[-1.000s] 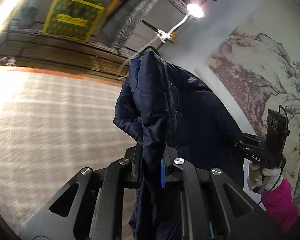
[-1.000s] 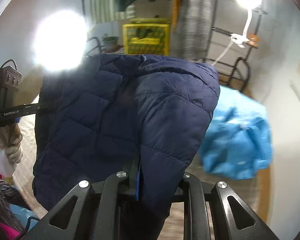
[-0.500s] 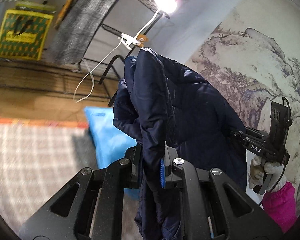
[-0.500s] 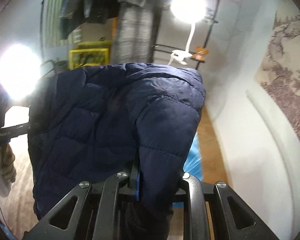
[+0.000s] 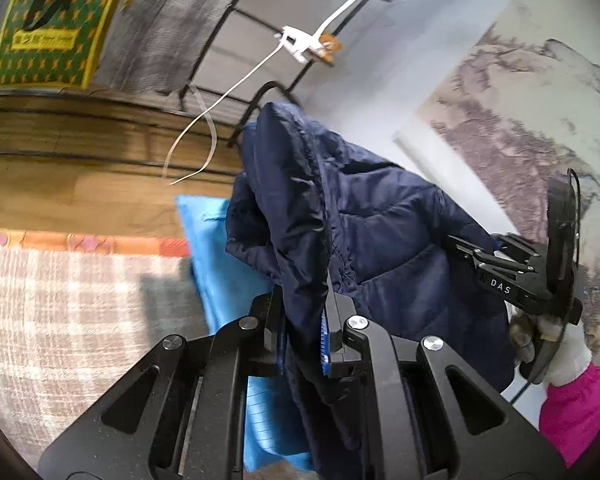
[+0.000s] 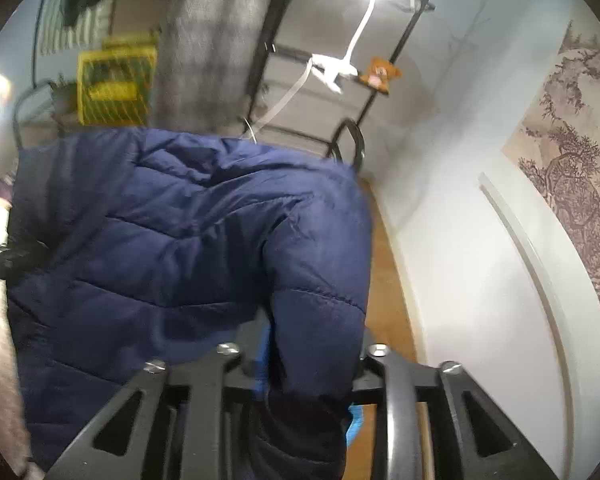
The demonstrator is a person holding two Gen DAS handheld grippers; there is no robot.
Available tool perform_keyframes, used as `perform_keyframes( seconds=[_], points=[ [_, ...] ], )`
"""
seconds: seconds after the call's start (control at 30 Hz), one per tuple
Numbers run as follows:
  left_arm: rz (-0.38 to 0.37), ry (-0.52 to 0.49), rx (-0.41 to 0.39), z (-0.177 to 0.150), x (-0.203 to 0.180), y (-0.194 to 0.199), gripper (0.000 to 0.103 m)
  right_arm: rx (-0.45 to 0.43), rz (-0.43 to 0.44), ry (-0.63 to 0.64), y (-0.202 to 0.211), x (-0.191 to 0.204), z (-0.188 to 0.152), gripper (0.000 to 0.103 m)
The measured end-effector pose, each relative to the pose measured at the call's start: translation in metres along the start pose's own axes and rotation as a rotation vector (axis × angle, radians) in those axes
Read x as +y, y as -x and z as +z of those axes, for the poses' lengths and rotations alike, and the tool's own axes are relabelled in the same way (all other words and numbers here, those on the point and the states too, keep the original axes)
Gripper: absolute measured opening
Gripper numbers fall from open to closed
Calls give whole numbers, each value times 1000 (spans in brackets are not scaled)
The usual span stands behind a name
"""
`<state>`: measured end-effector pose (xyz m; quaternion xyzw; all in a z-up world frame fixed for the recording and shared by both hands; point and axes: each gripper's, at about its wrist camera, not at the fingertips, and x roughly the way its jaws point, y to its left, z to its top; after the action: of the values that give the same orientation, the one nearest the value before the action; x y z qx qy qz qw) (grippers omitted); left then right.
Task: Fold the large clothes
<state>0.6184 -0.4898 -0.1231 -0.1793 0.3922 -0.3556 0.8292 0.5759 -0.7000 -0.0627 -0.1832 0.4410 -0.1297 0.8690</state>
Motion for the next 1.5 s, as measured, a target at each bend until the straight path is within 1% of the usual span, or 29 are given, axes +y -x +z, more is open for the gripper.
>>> perform_keyframes(
  seconds=[0.03,0.07,0.1,0.13,0.2,0.23,0.3,0.33,0.37,0.53,0.63,0.7,0.73,0.83,0.9,0.93,1.0,1.03,1.13,1.17,1.23,1.3,1.33,1.5],
  points=[
    [8,7,2,-2,4,-1,10,9,-79,14,-5,-1,-4,51],
    [12,9,3,-3,5,-2,10,1,-132,11,-6,-4,-5,67],
    [17,6,11,-5,6,-3,12,-11,-169,-1,-4,-8,-7,77],
    [26,-7,17,-6,4,-3,16,-19,-174,-39,-1,-16,-9,78],
    [53,-36,25,-8,-2,-3,19,-34,-116,-139,9,-35,-15,77],
    [71,-42,28,-7,-3,-2,26,-38,-122,-154,12,-38,-17,77],
    [98,-18,32,-5,-2,3,36,-46,-130,-159,16,-46,-19,77],
    [102,-6,27,-4,0,6,39,-50,-129,-162,21,-48,-21,77],
    [106,0,23,-3,0,12,40,-55,-125,-171,26,-51,-23,77],
    [132,-38,6,1,-12,44,41,-89,-92,-224,55,-59,-27,78],
    [128,-40,-6,5,-21,65,41,-114,-72,-244,81,-58,-26,78],
    [124,-60,-17,7,-33,87,41,-128,-69,-249,98,-56,-26,77],
    [125,-75,-23,8,-38,98,41,-144,-62,-259,113,-56,-26,77],
    [123,-141,-55,10,-59,142,41,-185,-30,-292,154,-58,-28,78],
    [114,-180,-90,10,-71,180,41,-209,-16,-301,181,-56,-29,78],
    [111,-196,-103,10,-75,197,41,-229,-6,-303,202,-55,-31,78],
    [102,-231,-133,9,-85,238,41,-255,6,-306,231,-54,-33,78],
    [99,-253,-153,7,-90,262,41,-272,12,-308,250,-53,-35,78],
    [88,-298,-196,2,-105,316,41,-317,23,-322,311,-50,-45,78],
    [81,-312,-213,-2,-112,342,41,-331,23,-324,330,-50,-48,78],
    [66,-331,-238,-8,-121,383,55,-356,23,-321,363,-48,-54,78],
    [59,-350,-269,-15,-129,418,56,-384,18,-317,405,-45,-62,78],
    [57,-367,-285,-20,-134,440,56,-391,16,-316,418,-44,-65,79],
    [42,-415,-311,-38,-151,519,57,-430,-7,-326,495,-34,-83,79]
  ],
)
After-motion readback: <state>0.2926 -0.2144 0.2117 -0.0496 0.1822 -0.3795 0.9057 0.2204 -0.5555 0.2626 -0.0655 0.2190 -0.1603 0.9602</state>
